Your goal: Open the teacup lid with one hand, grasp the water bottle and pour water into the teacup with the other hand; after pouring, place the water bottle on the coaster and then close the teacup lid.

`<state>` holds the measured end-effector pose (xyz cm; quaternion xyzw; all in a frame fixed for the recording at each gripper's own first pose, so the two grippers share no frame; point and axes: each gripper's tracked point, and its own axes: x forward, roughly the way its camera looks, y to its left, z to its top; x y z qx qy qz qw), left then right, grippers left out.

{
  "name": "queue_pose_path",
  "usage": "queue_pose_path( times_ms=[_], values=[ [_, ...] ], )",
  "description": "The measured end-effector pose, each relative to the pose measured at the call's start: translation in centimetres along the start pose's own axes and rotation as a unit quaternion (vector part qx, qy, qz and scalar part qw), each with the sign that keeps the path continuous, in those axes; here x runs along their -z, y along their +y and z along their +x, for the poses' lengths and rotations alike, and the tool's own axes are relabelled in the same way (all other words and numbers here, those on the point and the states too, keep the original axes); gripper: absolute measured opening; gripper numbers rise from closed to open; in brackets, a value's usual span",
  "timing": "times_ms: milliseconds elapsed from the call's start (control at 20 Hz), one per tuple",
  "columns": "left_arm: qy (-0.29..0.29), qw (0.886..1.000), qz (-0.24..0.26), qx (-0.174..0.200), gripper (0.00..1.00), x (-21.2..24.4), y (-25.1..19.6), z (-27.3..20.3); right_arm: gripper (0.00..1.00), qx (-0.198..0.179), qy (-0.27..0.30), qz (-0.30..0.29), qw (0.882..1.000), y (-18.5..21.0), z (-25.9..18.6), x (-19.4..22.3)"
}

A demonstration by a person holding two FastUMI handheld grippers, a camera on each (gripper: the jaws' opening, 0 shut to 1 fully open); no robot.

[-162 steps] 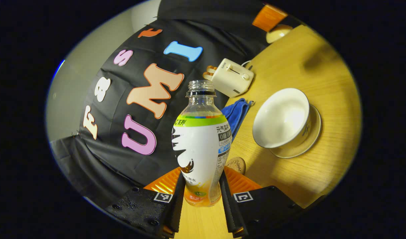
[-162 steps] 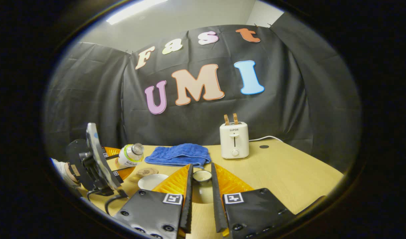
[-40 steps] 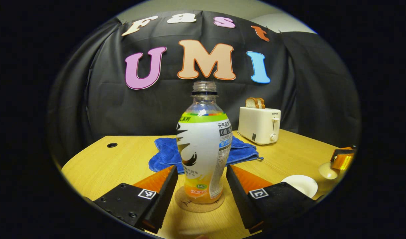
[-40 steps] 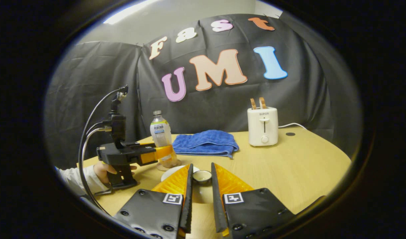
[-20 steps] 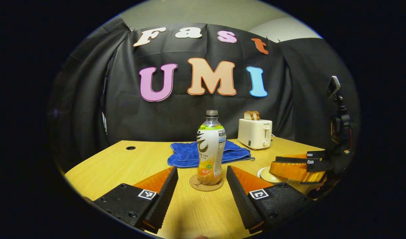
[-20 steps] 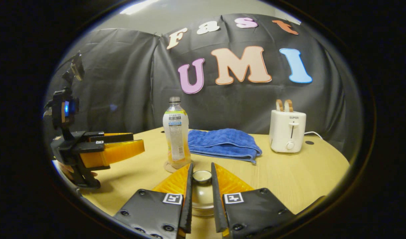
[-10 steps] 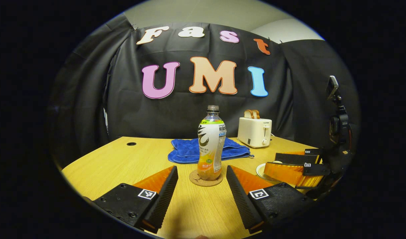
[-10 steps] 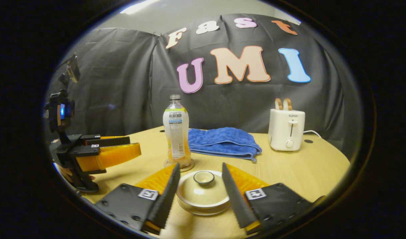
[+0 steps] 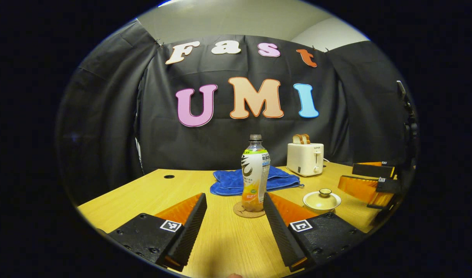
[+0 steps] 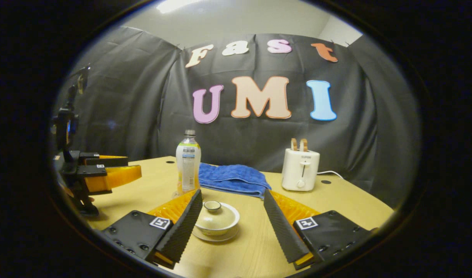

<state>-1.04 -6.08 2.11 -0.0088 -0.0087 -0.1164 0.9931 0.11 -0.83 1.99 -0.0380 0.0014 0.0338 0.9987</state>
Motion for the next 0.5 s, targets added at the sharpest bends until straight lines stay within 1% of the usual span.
queue_pose_path(
  times_ms=[250,300,500],
  values=[
    [-0.002,1.000,0.017,-0.017,0.87,0.6,0.4,-0.9,1.00,0.031,0.006,0.024,0.999,-3.6,-2.0,0.8],
    [0.000,1.000,0.018,-0.021,0.89,0.7,0.6,-1.2,1.00,0.036,0.009,0.030,0.999,-4.3,-2.3,1.2],
    [0.002,0.999,0.005,-0.039,0.90,1.3,1.4,-1.5,1.00,0.059,0.021,0.047,0.997,-6.4,-3.1,2.6]
  ],
)
